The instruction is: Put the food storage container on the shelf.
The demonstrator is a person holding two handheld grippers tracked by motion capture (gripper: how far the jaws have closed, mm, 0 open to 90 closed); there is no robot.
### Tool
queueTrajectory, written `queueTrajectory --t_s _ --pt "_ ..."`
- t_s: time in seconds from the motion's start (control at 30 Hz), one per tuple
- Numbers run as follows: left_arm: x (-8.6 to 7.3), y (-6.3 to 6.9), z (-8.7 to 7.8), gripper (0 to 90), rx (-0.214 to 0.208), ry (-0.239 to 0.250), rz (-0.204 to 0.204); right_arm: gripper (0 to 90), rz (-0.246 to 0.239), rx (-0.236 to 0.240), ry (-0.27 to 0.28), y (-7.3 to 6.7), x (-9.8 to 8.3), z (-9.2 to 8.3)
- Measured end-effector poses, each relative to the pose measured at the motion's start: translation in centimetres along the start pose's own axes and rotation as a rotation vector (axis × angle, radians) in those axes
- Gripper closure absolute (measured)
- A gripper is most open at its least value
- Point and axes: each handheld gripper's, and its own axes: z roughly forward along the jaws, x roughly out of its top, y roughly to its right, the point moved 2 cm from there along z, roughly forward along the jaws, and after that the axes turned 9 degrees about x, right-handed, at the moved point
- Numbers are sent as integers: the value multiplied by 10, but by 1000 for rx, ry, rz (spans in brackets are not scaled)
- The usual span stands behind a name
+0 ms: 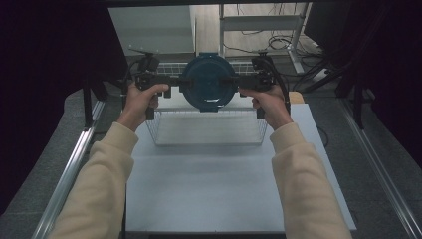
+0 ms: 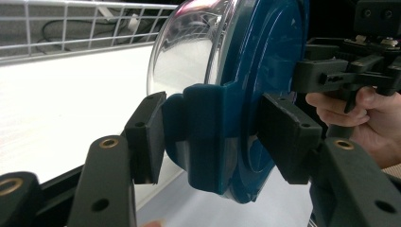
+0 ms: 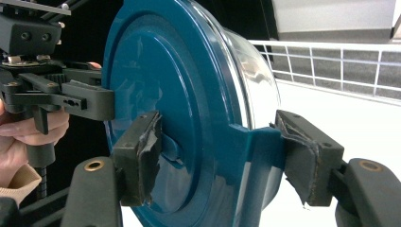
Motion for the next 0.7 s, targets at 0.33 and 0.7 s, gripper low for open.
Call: queueTrajectory --t_s 0.33,0.7 --pt "2 -12 13 437 -16 -4 -58 341 45 1 2 17 0 9" --pt "6 -32 36 404 -109 -28 -228 335 289 1 42 42 4 15"
